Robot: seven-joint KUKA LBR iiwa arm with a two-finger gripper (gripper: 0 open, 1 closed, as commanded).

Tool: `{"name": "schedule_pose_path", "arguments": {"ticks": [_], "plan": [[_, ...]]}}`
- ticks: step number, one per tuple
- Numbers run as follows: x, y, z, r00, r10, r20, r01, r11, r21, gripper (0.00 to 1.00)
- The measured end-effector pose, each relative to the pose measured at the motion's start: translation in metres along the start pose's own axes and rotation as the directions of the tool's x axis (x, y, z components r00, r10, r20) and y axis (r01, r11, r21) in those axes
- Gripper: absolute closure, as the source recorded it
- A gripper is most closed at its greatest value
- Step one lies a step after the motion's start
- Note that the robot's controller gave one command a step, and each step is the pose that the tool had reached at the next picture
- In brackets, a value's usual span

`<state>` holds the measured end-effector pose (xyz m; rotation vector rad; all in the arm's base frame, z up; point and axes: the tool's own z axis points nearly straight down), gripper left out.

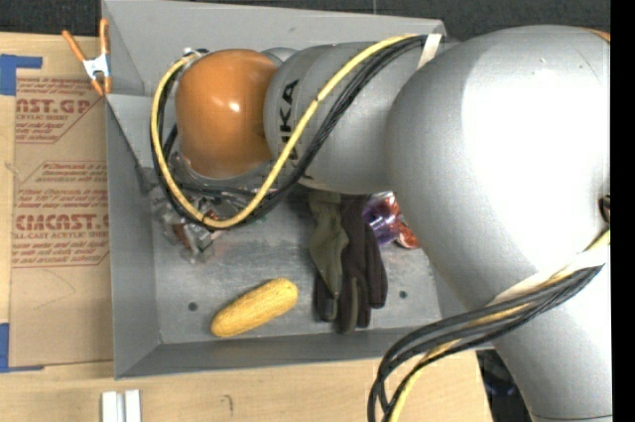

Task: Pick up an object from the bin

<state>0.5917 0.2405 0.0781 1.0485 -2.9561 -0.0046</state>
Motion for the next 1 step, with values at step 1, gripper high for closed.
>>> {"name": "schedule_pose_path", "arguments": {"ticks": [1], "plan": [[0.0011, 0.0004, -0.0214, 1.000, 0.000, -0.004, 0.000, 1.000, 0.000, 1.00]]}}
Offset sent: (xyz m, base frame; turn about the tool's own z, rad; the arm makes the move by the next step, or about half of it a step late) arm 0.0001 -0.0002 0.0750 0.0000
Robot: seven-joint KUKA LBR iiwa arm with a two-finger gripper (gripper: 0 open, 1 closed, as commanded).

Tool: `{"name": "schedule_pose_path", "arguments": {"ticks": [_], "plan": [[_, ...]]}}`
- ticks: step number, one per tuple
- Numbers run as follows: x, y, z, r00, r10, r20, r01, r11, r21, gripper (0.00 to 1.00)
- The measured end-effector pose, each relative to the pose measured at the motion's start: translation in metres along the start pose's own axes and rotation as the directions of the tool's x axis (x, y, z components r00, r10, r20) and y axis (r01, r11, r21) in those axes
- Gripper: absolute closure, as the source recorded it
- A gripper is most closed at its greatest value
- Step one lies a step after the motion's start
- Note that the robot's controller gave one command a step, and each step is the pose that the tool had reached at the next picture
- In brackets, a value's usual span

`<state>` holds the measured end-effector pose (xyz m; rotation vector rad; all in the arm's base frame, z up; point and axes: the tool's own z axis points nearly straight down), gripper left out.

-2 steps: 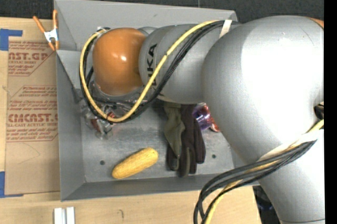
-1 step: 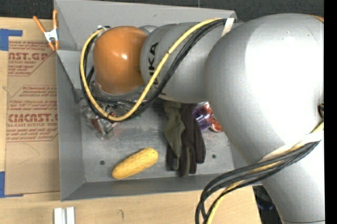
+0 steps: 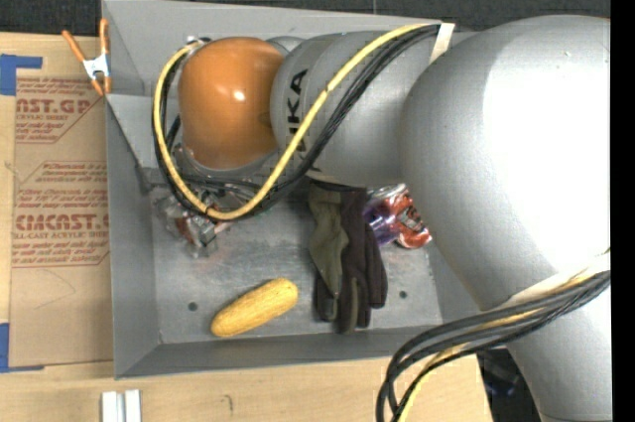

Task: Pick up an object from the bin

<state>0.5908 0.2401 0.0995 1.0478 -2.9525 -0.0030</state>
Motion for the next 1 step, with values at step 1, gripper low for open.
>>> {"name": "schedule_pose_path", "arguments": {"ticks": [1], "plan": [[-0.0019, -0.0006, -0.0215, 1.000, 0.000, 0.009, 0.000, 1.000, 0.004, 1.00]]}}
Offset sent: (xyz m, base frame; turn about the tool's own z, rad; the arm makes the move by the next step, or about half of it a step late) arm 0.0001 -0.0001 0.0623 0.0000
